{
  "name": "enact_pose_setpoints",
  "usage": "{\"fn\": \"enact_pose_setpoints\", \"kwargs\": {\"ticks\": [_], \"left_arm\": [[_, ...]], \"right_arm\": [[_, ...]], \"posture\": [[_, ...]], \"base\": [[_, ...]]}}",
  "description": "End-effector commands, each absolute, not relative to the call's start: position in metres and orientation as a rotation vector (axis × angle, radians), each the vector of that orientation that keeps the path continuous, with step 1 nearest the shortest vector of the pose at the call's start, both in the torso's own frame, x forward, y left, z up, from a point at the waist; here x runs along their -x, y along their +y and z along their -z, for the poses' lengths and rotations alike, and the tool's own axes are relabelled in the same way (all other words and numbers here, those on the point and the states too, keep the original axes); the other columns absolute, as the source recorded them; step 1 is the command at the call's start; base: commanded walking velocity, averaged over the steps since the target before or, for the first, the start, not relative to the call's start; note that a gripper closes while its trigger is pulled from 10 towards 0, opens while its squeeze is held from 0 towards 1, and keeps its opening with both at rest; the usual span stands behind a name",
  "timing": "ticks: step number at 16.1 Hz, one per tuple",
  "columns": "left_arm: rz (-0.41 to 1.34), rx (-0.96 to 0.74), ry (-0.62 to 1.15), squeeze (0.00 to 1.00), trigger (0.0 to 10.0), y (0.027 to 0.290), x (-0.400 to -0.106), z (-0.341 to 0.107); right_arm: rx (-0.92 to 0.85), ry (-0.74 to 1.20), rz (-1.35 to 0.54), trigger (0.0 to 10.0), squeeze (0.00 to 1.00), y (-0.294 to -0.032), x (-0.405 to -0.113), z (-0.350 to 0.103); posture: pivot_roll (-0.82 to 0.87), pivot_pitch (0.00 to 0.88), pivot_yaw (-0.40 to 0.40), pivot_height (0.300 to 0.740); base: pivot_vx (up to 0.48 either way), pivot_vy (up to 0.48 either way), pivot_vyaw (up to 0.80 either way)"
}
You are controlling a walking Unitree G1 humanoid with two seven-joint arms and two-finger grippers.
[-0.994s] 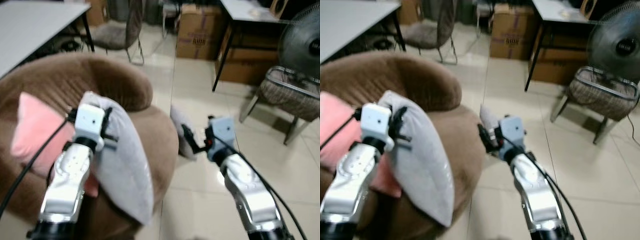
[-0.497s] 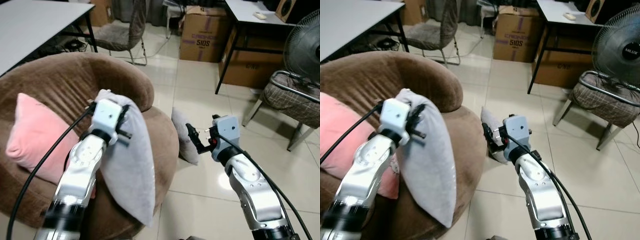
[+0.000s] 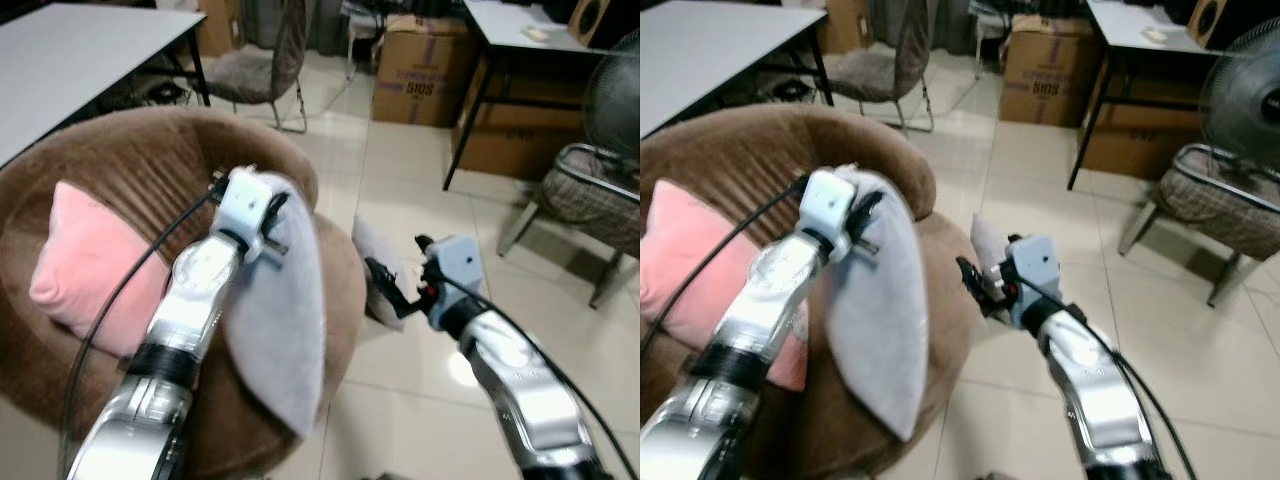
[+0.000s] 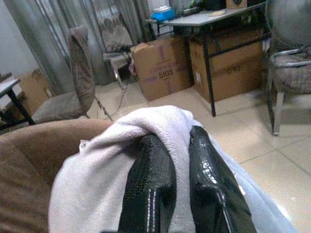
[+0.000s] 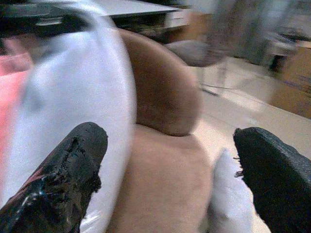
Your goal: Move the pillow to the sofa from floor
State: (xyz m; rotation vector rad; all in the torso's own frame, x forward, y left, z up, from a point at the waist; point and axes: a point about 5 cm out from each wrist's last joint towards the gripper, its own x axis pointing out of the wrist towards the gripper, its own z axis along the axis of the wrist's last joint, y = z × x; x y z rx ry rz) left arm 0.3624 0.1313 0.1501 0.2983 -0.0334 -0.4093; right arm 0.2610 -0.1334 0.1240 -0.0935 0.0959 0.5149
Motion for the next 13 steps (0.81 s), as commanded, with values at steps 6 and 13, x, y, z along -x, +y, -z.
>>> {"fn": "enact_pose_setpoints", "kwargs": {"ticks": [6, 13], "left_arm": [[0.291, -0.445, -0.17, 0.0, 10.0, 0.14, -0.403, -0.203], [-0.047, -0.477, 0.24, 0.0, 10.0, 0.21, -0.376, -0.11]], "right_arm": [[0.176, 0.11, -0.72, 10.0, 0.0, -0.141, -0.245, -0.137], [0.189, 0.199, -0.901, 10.0, 0.0, -0.131, -0.222, -0.141]], "posture": [[-0.09, 0.0, 0.011, 0.74], [-0.18, 0.0, -0.03, 0.74]], "base": [[0.0, 0.0, 0.0], [0.0, 0.0, 0.0]]}}
